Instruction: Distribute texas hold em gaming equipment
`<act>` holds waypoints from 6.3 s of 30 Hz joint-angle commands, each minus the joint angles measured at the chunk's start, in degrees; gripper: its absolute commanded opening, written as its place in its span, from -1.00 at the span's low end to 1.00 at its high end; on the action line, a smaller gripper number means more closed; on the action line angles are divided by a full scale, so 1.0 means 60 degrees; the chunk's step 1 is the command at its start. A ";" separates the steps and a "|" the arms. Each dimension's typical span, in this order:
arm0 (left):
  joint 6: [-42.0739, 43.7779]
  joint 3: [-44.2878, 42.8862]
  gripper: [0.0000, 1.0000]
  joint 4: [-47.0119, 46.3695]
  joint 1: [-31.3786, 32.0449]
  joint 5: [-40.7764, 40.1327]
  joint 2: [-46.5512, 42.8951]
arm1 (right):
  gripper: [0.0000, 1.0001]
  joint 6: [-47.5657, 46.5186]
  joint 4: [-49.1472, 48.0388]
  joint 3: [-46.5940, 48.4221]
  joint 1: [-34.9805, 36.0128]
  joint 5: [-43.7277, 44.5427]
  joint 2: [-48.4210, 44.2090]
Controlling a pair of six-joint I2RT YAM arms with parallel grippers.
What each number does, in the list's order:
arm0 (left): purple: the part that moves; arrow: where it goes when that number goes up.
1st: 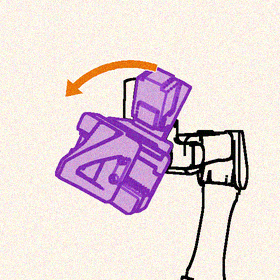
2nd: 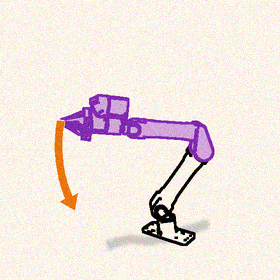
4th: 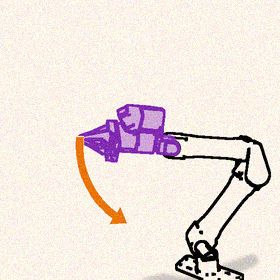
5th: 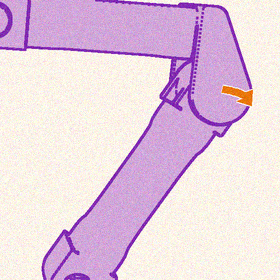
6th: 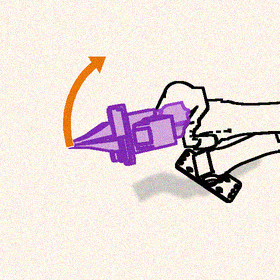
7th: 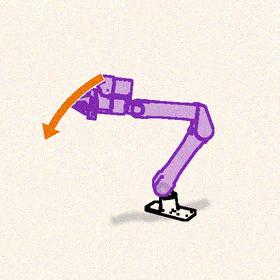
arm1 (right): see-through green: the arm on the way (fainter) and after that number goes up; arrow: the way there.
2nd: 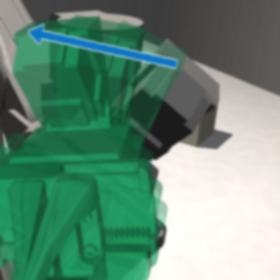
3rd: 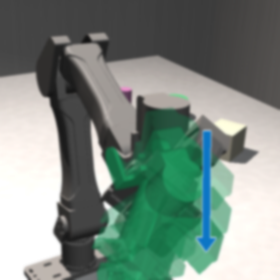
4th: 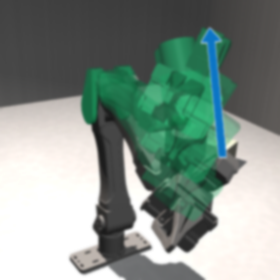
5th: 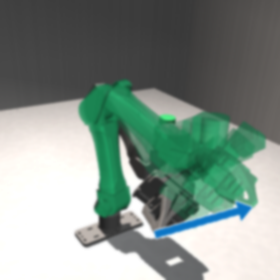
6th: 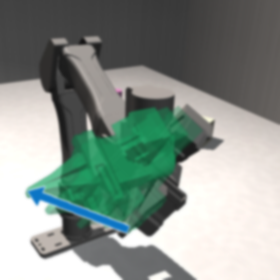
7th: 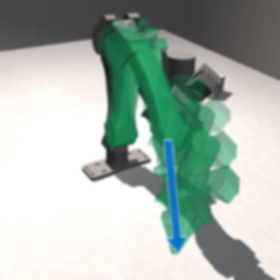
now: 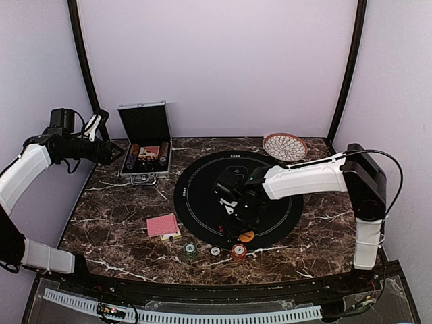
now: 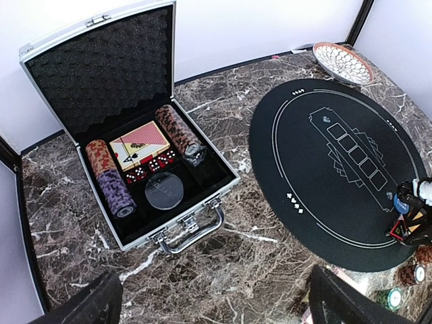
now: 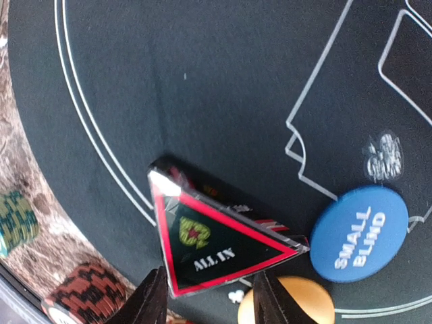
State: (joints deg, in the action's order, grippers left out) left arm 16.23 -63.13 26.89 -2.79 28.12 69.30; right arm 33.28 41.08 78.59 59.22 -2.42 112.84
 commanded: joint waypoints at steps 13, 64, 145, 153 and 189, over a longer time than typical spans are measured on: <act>0.0034 -0.0355 0.97 0.0105 -0.0047 0.0041 -0.0109 | -0.25 -0.0542 0.0017 0.1379 -0.0334 0.0372 0.1131; -0.0131 -0.1231 0.98 0.2267 -0.0023 0.0107 0.0390 | 0.50 -0.0897 -0.1074 0.1280 -0.1340 0.1630 -0.0296; 0.0500 -0.2035 0.98 0.2982 0.0036 0.0229 0.0089 | -0.15 0.0330 -0.1129 -0.0463 -0.1312 0.3606 0.0384; 0.0605 -0.2082 0.97 0.3063 0.0034 0.0147 0.0043 | -0.24 0.0303 -0.1206 -0.1122 -0.1477 0.3436 -0.0176; 0.0703 -0.2069 0.97 0.3133 0.0031 0.0031 -0.0074 | -0.03 -0.1374 -0.0876 0.0791 -0.2238 0.2551 0.0709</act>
State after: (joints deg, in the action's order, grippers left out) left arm 19.59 -74.65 44.88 -2.72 28.25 70.19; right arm 25.65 37.26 83.99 44.66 14.72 117.32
